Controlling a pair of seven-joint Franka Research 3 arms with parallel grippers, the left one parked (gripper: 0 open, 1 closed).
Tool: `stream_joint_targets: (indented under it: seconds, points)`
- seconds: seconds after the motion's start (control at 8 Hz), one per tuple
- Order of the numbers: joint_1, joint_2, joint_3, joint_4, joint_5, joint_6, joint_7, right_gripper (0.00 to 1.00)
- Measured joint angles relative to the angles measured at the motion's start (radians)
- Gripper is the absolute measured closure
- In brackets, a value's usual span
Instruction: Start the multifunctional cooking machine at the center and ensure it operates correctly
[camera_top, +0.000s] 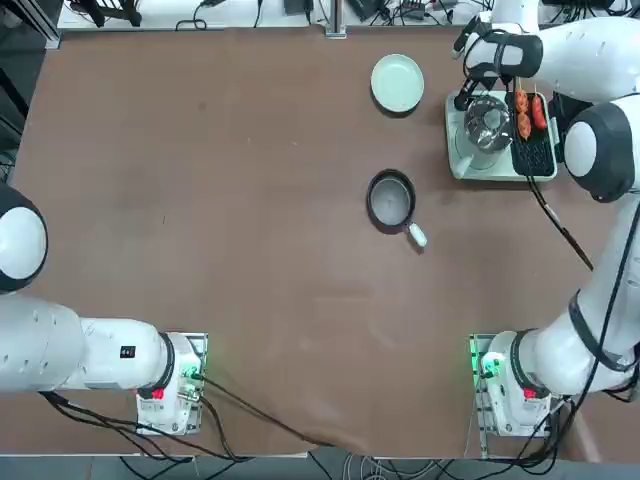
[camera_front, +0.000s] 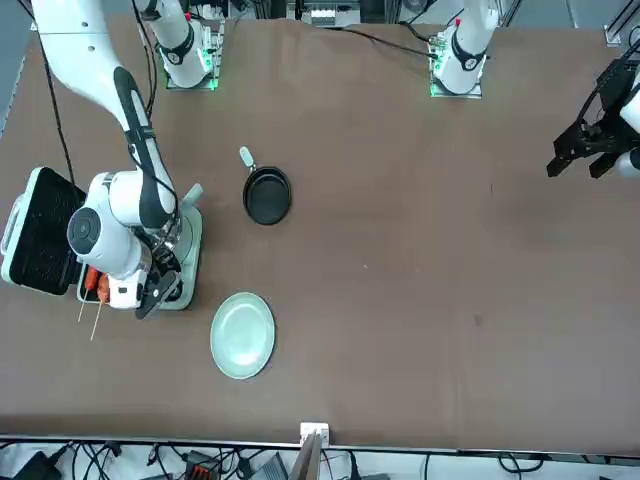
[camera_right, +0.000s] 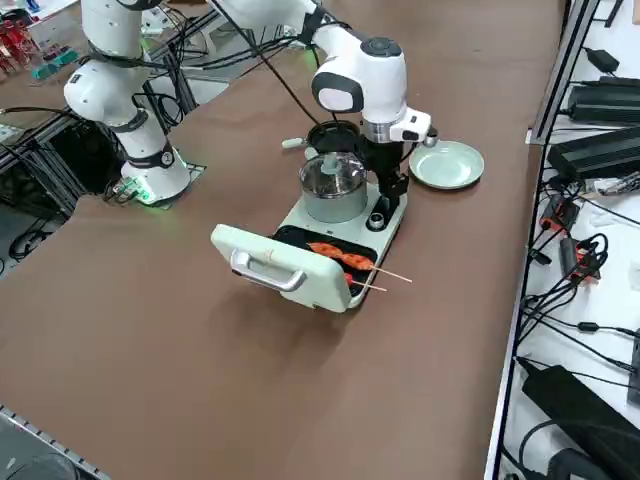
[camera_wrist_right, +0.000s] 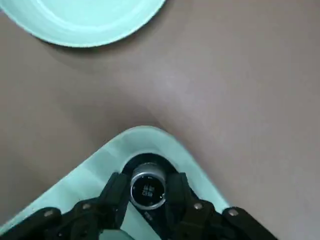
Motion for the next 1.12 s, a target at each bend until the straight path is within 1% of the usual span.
stream_joint_targets:
  seconds: [0.5, 1.12]
  points:
    - [-0.005, 0.004, 0.002, 0.007, 0.007, -0.01, -0.187, 0.58]
    - [-0.007, 0.009, 0.003, 0.018, 0.008, -0.023, -0.3, 0.58]
